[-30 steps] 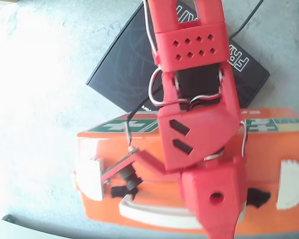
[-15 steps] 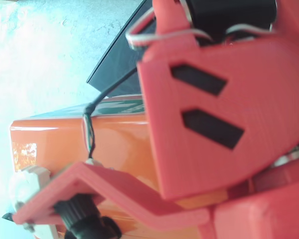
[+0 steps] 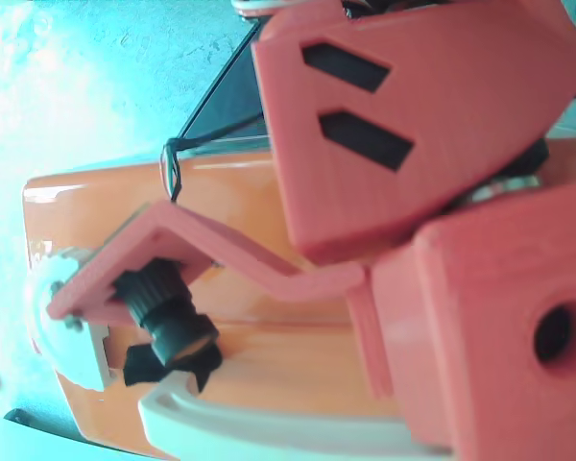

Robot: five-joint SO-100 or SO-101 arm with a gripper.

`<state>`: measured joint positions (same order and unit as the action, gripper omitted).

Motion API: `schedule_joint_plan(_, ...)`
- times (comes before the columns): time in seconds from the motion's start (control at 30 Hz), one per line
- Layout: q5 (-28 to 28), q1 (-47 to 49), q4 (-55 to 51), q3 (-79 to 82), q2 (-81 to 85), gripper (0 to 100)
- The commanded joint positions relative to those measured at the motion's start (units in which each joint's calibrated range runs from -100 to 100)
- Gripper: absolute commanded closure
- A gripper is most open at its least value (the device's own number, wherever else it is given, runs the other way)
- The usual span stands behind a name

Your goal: Grab the white handle of the orange box

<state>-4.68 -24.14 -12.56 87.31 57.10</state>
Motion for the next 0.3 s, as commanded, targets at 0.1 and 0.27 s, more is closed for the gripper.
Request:
schedule_joint_plan(0.1, 0.42, 2.49, -14.59, 11.01, 9.58, 98)
schedule_joint_plan(0.27, 0.42, 2.49, -17.30, 11.18, 12.61, 98)
